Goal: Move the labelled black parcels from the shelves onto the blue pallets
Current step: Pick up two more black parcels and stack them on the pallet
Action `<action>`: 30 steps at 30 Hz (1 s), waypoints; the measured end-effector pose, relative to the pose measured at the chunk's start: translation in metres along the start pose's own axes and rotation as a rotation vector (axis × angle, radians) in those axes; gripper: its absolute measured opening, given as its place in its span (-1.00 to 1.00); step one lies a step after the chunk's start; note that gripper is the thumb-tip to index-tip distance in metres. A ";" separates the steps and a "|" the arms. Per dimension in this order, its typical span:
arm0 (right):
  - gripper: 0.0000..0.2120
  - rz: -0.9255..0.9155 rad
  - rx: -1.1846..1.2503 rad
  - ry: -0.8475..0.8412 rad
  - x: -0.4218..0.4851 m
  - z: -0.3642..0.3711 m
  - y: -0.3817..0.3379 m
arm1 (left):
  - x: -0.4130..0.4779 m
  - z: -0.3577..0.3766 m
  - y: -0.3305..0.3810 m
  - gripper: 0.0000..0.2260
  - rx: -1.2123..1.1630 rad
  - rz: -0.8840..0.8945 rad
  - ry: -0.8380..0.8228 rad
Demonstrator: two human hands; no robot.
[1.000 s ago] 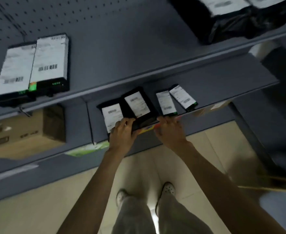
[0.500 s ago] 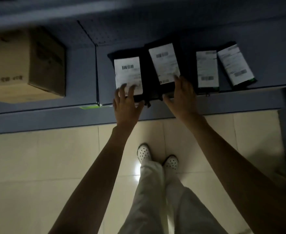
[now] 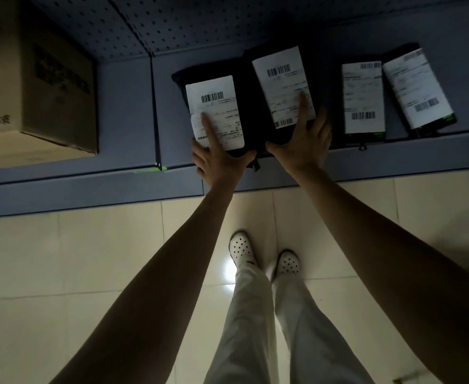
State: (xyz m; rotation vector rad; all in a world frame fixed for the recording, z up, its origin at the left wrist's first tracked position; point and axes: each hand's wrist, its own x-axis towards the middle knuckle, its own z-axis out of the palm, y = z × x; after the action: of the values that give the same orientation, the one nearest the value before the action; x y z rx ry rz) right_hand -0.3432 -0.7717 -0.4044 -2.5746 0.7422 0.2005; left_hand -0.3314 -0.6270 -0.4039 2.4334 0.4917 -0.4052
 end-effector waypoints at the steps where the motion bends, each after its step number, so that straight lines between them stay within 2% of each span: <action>1: 0.11 0.003 0.001 -0.004 0.000 -0.001 0.000 | 0.000 0.001 0.001 0.14 0.005 0.002 0.010; 12: 0.07 -0.021 0.135 -0.005 -0.073 -0.038 0.022 | -0.079 -0.022 -0.017 -0.01 -0.036 0.029 0.129; 23: 0.03 -0.293 0.219 -0.075 -0.167 -0.117 0.003 | -0.213 -0.092 -0.037 -0.03 -0.217 -0.084 0.441; 30: 0.03 -0.548 0.242 -0.184 -0.246 -0.138 -0.057 | -0.290 -0.170 -0.085 -0.03 -0.288 -0.224 0.680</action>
State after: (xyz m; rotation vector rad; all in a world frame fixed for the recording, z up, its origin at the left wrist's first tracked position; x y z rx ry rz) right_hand -0.5181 -0.6764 -0.1967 -2.3795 -0.0185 0.1556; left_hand -0.5966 -0.5302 -0.2023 2.1905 1.0341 0.4059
